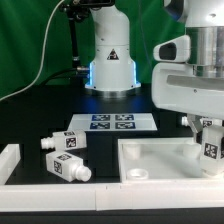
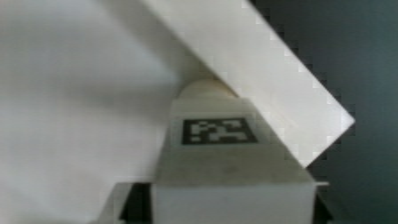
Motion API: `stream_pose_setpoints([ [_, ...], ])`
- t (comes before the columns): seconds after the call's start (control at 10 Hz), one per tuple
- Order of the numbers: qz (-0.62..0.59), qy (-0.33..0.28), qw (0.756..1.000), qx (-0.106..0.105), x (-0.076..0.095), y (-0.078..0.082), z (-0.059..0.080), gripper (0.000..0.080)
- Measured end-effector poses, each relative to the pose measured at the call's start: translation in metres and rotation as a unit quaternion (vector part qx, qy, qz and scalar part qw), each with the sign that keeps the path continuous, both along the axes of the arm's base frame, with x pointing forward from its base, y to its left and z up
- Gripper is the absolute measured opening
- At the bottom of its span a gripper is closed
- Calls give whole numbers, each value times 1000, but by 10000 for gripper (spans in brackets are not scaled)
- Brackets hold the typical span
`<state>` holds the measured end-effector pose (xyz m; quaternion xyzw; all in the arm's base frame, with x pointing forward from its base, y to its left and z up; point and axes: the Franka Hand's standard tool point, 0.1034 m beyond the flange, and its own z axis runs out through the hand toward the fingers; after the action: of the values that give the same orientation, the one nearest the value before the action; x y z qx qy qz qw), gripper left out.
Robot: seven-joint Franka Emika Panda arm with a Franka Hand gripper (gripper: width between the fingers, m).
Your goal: Assemble one leg
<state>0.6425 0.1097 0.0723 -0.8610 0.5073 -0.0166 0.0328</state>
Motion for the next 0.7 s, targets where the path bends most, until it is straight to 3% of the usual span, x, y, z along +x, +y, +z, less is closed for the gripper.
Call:
stream_pose_setpoints([
  [0.2, -170, 2, 985, 37, -1, -4, -1, 286],
  [0.4, -268, 7, 963, 42, -2, 1, -1, 286],
  [0.5, -265, 7, 963, 41, -2, 0, -1, 286],
  [0.6, -210, 7, 977, 35, -4, 0, -2, 355],
  [0.7, -137, 13, 990, 28, -8, 2, -3, 489],
])
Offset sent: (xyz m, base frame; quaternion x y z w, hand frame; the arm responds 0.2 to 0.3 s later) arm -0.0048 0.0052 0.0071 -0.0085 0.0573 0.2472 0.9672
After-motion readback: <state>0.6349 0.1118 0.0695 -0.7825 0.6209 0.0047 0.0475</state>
